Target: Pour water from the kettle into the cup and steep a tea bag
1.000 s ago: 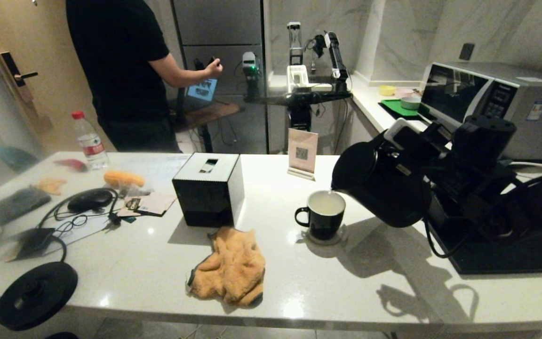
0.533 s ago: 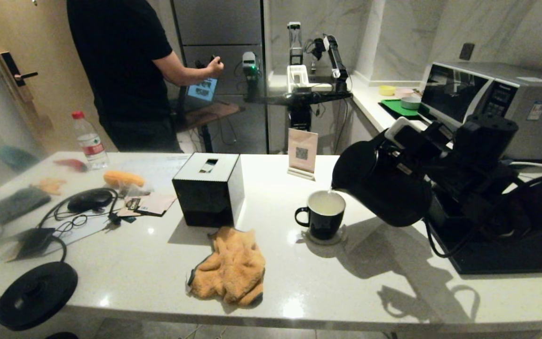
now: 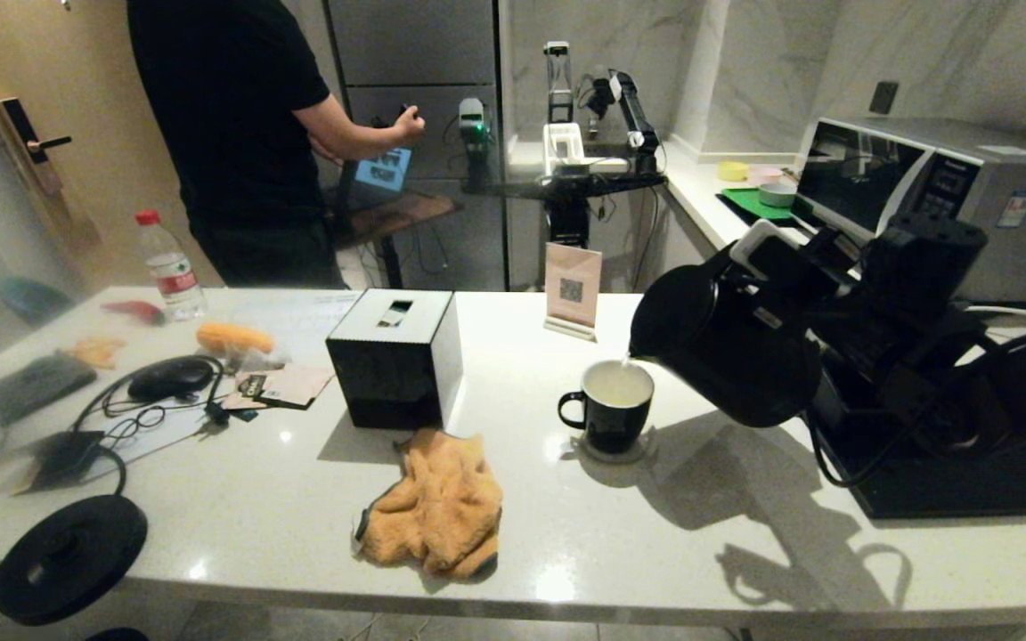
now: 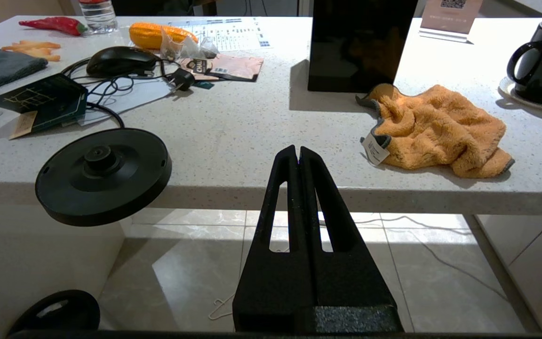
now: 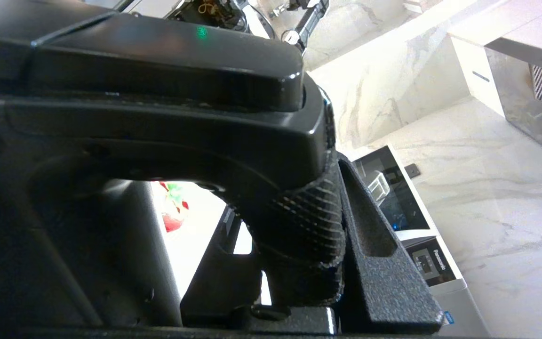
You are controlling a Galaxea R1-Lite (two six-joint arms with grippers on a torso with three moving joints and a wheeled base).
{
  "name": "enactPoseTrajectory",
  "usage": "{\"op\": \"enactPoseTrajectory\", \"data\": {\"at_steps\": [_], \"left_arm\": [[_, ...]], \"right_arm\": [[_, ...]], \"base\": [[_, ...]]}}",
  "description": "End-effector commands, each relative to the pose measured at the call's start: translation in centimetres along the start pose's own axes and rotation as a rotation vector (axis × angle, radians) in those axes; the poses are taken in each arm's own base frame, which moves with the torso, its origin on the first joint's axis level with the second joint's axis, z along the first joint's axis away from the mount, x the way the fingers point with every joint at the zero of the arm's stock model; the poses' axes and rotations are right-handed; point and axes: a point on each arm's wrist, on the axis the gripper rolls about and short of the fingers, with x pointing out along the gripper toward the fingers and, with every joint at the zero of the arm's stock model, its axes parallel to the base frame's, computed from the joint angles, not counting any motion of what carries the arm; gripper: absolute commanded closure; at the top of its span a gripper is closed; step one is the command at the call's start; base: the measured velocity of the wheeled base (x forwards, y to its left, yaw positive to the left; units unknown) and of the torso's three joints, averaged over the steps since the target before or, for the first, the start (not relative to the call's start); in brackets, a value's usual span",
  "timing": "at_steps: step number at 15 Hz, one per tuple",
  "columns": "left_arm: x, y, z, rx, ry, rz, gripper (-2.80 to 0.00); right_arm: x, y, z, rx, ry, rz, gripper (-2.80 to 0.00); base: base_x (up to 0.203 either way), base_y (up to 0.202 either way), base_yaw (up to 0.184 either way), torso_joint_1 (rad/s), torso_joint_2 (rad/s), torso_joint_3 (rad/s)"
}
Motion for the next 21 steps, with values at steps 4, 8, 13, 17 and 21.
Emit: {"op": "enactPoseTrajectory", "data": {"at_steps": [4,8,13,17,21], "left_arm": [[0.01,0.0,0.0,0.0,0.001,0.0,0.0],[0.01,0.0,0.0,0.0,0.001,0.0,0.0],[0.01,0.0,0.0,0.0,0.001,0.0,0.0],[0.01,0.0,0.0,0.0,0.001,0.0,0.0],[0.01,0.0,0.0,0.0,0.001,0.0,0.0]], "right_arm": [[-0.21,0.12,-0.09,-0.007,-0.004,-0.006,0.0],[-0.31,0.16,-0.14,-0.008,-0.006,-0.009,0.0],[-0.43,0.27,-0.23,-0.013,-0.003,-0.004,0.0],[-0.42,0.24,-0.21,-0.027,-0.004,-0.006,0.0],[-0.42,0.22,-0.19,-0.019,-0.006,-0.006,0.0]], "base": [[0.0,0.0,0.0,0.0,0.0,0.0],[0.0,0.0,0.0,0.0,0.0,0.0],[0.0,0.0,0.0,0.0,0.0,0.0],[0.0,0.0,0.0,0.0,0.0,0.0],[0.0,0.0,0.0,0.0,0.0,0.0]]}}
